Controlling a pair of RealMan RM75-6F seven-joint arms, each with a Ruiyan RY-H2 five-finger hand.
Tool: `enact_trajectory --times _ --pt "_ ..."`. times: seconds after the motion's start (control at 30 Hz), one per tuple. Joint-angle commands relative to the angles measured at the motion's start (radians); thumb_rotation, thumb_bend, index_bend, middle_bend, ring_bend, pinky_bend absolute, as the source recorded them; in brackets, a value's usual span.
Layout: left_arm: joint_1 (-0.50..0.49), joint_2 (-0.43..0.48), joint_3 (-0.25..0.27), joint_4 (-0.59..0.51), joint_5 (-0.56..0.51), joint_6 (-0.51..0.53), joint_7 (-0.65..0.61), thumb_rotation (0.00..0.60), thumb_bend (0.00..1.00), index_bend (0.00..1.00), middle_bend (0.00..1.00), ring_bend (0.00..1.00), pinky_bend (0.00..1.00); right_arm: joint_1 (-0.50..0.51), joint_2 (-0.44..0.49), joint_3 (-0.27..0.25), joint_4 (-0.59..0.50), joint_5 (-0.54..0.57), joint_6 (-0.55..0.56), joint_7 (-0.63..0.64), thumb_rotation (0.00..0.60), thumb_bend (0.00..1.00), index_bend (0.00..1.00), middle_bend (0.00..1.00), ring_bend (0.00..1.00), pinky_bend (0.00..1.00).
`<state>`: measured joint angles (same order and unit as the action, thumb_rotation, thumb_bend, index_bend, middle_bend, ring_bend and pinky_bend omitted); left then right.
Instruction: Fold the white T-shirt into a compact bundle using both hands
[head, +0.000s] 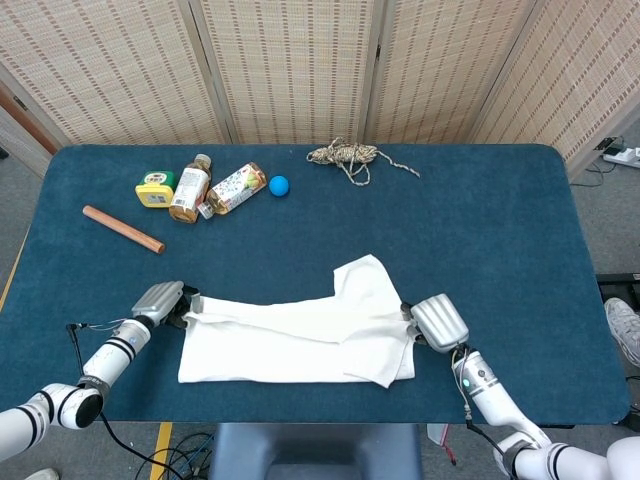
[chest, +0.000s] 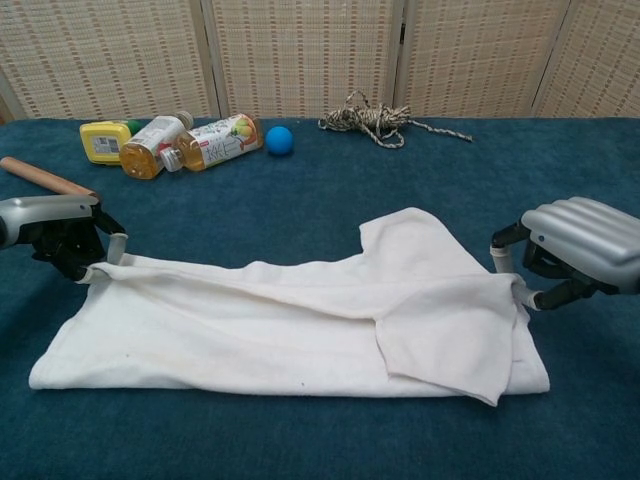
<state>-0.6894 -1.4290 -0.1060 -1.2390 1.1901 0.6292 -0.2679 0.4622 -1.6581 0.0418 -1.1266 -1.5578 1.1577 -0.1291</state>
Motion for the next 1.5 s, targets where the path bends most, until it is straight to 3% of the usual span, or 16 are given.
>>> enact_trajectory --times 0.03,0.3,0.63,0.93,1.0,1.17,1.33,1.5 --pt "0.002 -0.005 -0.002 0.007 -0.002 0.004 0.0 0.6 0.54 0.64 0.96 0.88 0.95 0.002 -0.001 0.001 0.003 0.003 0.0 0.0 0.6 0.6 0.81 1.0 0.99 1.0" --pt "0.002 -0.018 -0.009 0.031 -0.019 0.003 0.009 0.6 0.54 0.51 0.96 0.88 0.95 0.005 -0.001 -0.001 0.005 0.008 0.001 0.003 0.6 0.6 0.81 1.0 0.99 1.0" --pt "0.009 -0.02 -0.022 0.034 -0.067 0.017 0.05 0.6 0.53 0.18 0.95 0.88 0.95 0.009 -0.001 0.004 0.004 0.018 0.004 0.004 0.6 0.6 0.81 1.0 0.99 1.0" --pt "0.035 0.031 -0.04 -0.023 -0.111 0.06 0.078 0.6 0.51 0.05 0.94 0.88 0.95 0.018 -0.009 0.015 0.01 0.043 -0.016 -0.022 0.6 0.6 0.8 1.0 0.99 1.0" --pt "0.044 0.046 -0.042 -0.046 -0.113 0.076 0.082 0.6 0.51 0.04 0.94 0.88 0.95 0.019 -0.009 0.019 0.002 0.057 -0.025 -0.039 0.6 0.6 0.72 0.99 0.99 1.0" --pt "0.069 0.085 -0.044 -0.104 -0.107 0.12 0.089 0.6 0.51 0.03 0.94 0.88 0.95 0.021 0.003 0.034 -0.036 0.097 -0.05 -0.075 0.6 0.45 0.31 0.96 0.97 1.0" --pt "0.079 0.111 -0.044 -0.138 -0.108 0.132 0.097 0.6 0.51 0.03 0.94 0.88 0.95 0.024 0.016 0.042 -0.068 0.119 -0.063 -0.093 0.6 0.31 0.12 0.94 0.96 1.0" --pt "0.091 0.136 -0.046 -0.175 -0.105 0.15 0.1 0.6 0.51 0.03 0.94 0.88 0.95 0.023 0.042 0.042 -0.111 0.119 -0.056 -0.093 0.6 0.23 0.06 0.93 0.95 1.0"
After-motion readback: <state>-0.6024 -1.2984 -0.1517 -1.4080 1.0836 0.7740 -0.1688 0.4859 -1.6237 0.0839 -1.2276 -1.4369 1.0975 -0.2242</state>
